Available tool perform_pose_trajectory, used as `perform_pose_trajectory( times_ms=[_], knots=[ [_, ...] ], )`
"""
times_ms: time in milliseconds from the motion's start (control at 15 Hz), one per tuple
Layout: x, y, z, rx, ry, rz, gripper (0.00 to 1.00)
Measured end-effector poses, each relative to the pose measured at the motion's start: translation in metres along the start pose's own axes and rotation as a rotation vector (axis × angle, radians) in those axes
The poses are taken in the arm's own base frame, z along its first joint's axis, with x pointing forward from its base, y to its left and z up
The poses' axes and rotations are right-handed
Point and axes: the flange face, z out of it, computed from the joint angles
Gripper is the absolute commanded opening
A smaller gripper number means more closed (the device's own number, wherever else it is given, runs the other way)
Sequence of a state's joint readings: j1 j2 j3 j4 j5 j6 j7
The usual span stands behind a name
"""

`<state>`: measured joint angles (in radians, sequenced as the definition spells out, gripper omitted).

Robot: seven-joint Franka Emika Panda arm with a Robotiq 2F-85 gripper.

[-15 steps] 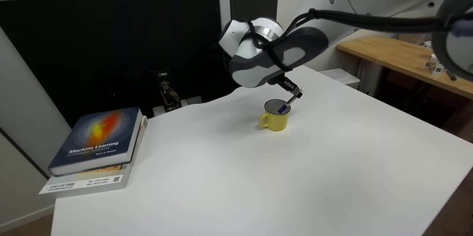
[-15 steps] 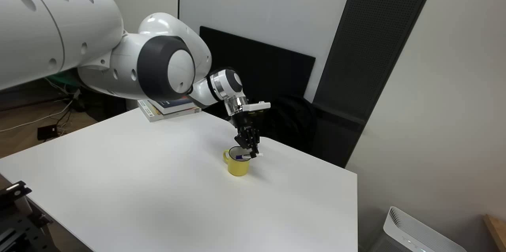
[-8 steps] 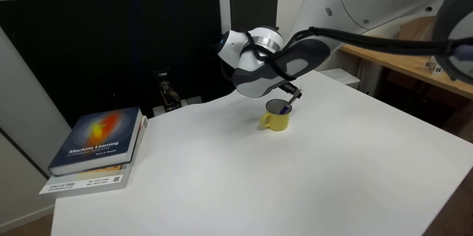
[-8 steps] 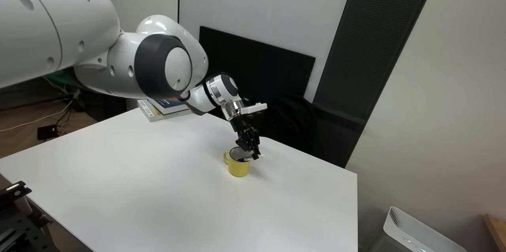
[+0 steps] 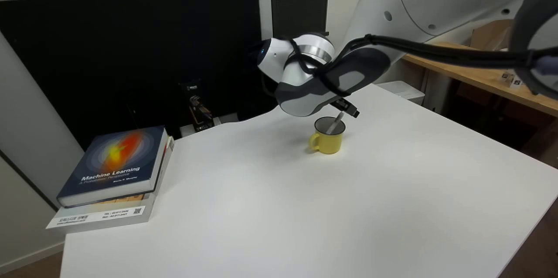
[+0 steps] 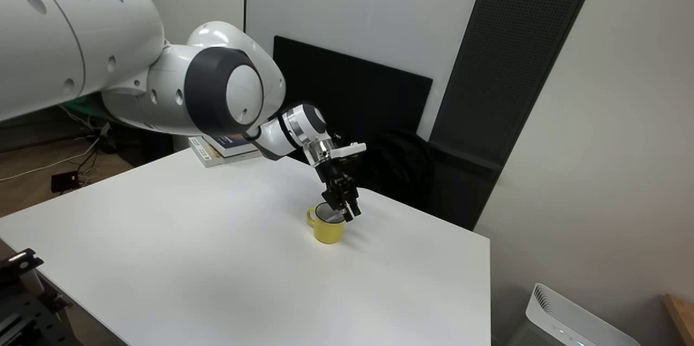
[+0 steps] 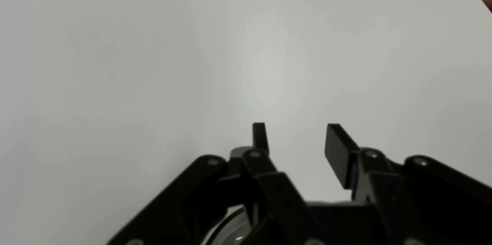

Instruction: Pick up the marker and put it inside the yellow cup

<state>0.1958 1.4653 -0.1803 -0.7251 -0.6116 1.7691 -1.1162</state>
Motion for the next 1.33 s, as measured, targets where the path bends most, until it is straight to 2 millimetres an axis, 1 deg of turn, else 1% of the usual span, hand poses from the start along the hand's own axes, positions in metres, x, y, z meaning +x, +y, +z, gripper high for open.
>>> perform_pose_trajectory(
  times_ms=[200,267,400,667,867,1067,1333],
  knots=[
    [-0.001,0.000,0.001,0.003,-0.001,0.000,0.97],
    [-0.002,0.000,0.001,0.006,0.001,0.003,0.99],
    [-0.009,0.001,-0.001,0.029,0.012,0.021,1.00],
    [-0.042,0.001,-0.011,0.151,0.090,0.114,1.00],
    [-0.065,-0.001,-0.014,0.236,0.153,0.192,1.00],
    [-0.086,-0.003,-0.010,0.320,0.203,0.286,1.00],
    [-0.112,-0.004,0.002,0.418,0.273,0.412,1.00]
  ],
)
